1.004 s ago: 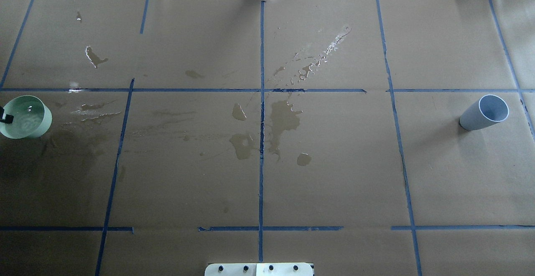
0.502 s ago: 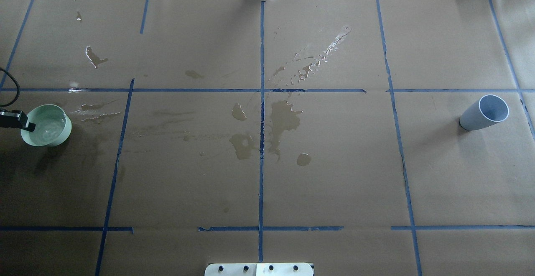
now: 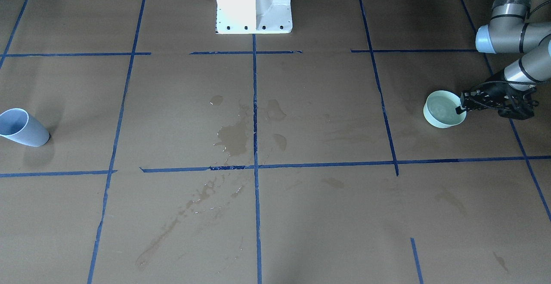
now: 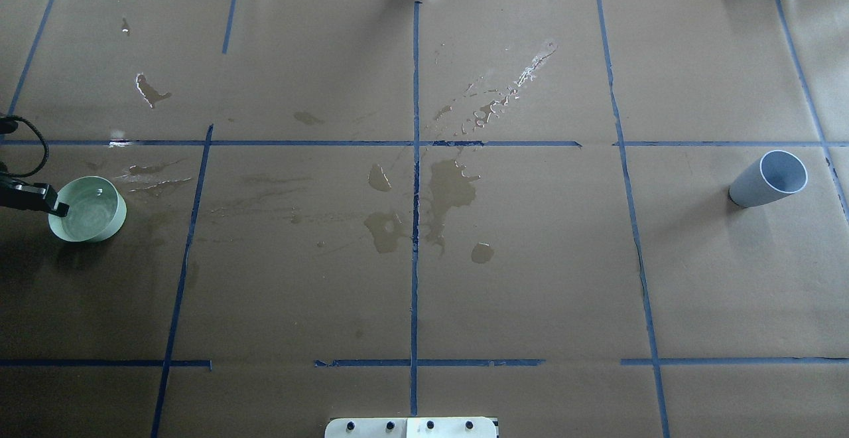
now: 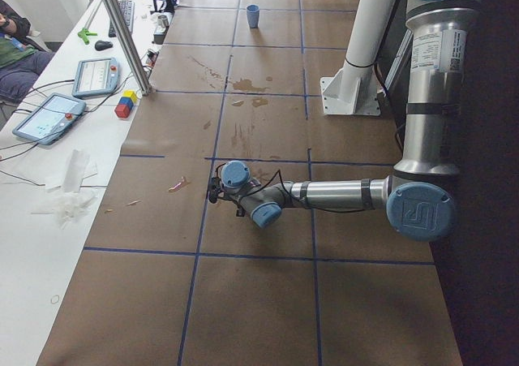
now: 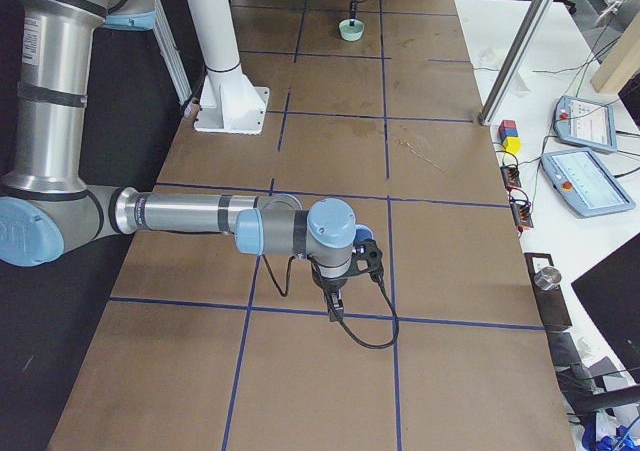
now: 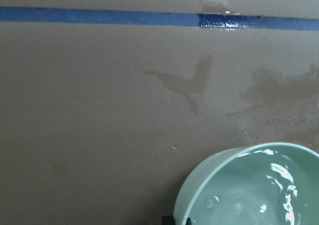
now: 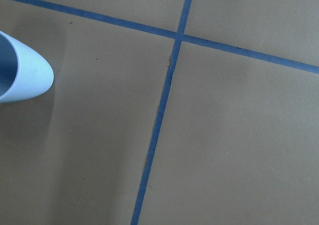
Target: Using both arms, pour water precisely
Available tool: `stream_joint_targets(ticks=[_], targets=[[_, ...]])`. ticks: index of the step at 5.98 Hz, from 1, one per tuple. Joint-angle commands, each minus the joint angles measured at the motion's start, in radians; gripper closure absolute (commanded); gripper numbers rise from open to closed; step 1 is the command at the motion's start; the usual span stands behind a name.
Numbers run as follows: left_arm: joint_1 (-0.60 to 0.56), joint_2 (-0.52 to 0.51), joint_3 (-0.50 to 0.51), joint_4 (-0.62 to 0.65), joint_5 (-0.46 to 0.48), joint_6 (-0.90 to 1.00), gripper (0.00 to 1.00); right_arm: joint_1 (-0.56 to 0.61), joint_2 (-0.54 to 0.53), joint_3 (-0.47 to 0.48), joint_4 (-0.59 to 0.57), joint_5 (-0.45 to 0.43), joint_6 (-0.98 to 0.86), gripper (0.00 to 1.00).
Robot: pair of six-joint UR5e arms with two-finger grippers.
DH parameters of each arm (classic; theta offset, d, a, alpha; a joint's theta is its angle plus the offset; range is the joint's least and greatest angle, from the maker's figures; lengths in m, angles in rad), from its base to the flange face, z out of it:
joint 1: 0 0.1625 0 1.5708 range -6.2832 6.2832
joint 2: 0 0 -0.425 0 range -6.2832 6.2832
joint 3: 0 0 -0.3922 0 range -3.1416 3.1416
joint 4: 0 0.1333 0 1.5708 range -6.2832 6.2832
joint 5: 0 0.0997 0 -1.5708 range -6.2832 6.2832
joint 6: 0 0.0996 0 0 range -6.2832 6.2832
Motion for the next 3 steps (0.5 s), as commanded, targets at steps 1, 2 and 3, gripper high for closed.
stream_joint_targets(ticks=[1,2,3], targets=[[-0.002,-0.010,-0.014,0.004,0.000,-0.005,0.00,0.000,0.000,0.000,0.000,0.000,0.002,0.00],[-0.015,-0.008,-0.026,0.007,-0.006,0.000,0.00,0.000,0.000,0.000,0.000,0.000,0.000,0.00],[-0.059,-0.005,-0.034,0.007,-0.008,0.007,0.00,0.000,0.000,0.000,0.000,0.000,0.000,0.00]])
